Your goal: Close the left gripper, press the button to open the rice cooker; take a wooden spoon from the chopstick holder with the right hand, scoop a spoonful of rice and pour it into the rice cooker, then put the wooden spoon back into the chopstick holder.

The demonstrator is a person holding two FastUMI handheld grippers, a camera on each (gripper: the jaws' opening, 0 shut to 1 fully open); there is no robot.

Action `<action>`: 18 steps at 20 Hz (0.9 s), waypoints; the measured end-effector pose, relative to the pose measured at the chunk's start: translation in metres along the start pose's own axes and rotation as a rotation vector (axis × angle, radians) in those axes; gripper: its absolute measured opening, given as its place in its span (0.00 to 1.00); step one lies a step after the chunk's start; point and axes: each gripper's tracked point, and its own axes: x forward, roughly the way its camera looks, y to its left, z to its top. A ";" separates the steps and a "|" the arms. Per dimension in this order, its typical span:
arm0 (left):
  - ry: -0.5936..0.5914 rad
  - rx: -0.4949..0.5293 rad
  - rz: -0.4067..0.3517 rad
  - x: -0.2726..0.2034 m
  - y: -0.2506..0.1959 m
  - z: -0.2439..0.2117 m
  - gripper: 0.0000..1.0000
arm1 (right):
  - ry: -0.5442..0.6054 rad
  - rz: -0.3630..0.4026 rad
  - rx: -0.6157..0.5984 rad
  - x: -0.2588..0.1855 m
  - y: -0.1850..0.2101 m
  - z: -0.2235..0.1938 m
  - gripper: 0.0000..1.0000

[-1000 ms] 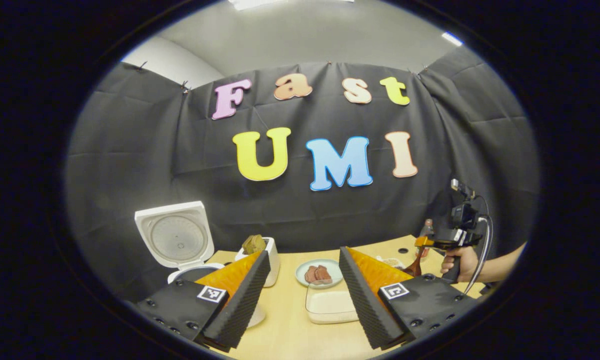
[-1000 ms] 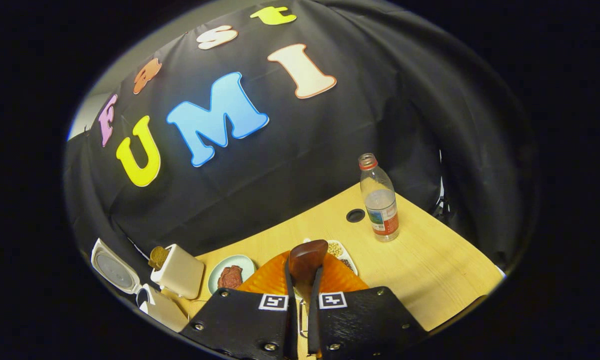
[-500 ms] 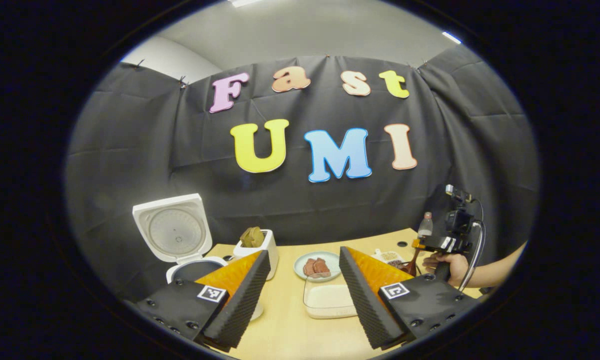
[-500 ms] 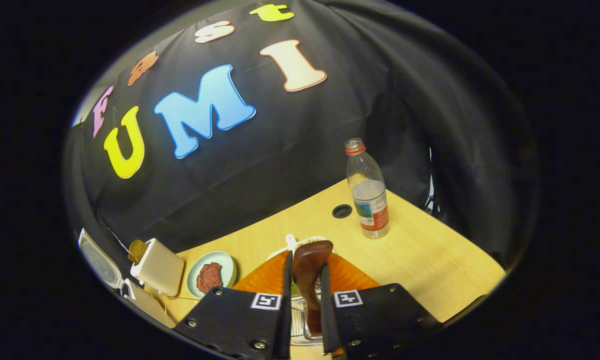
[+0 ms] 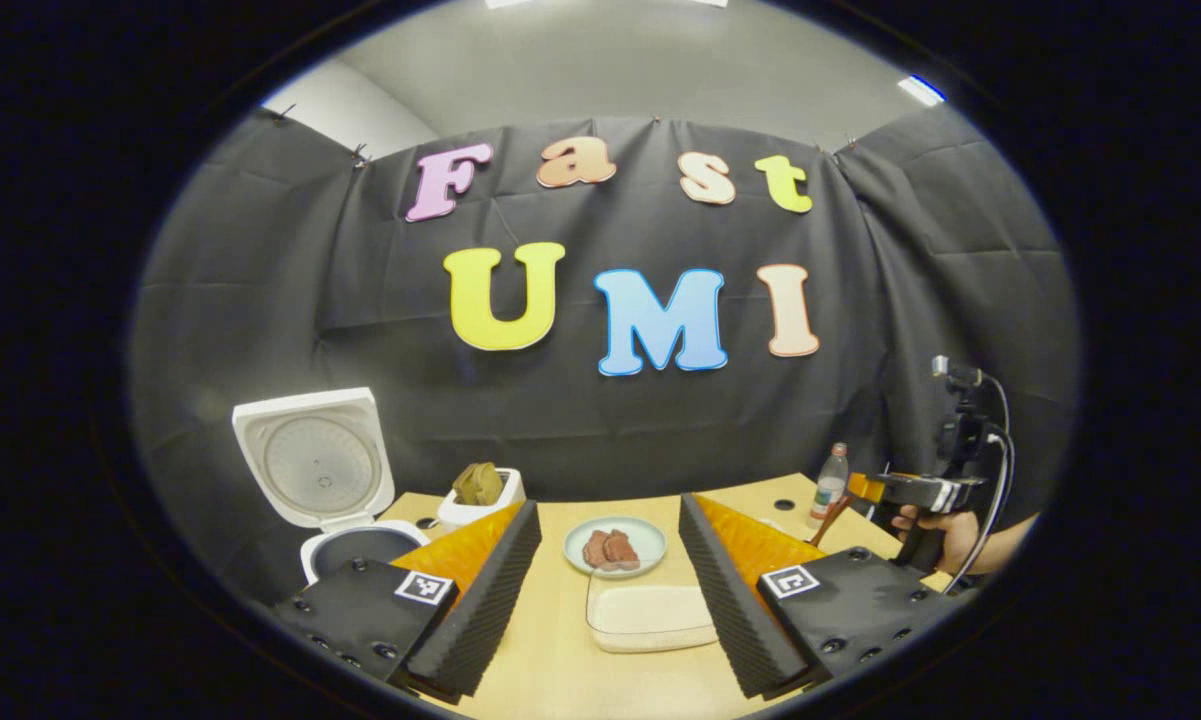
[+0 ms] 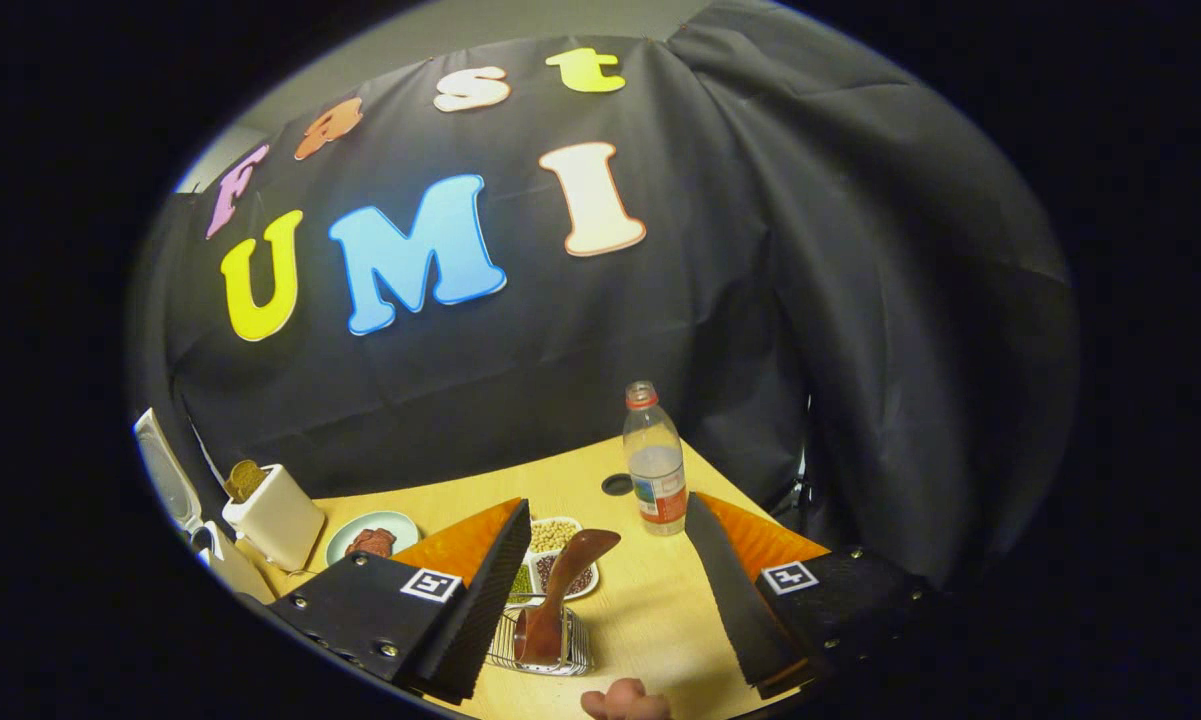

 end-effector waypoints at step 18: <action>-0.089 -0.039 0.283 0.083 0.251 0.102 0.92 | -0.045 0.215 -0.026 -0.117 0.108 0.065 0.93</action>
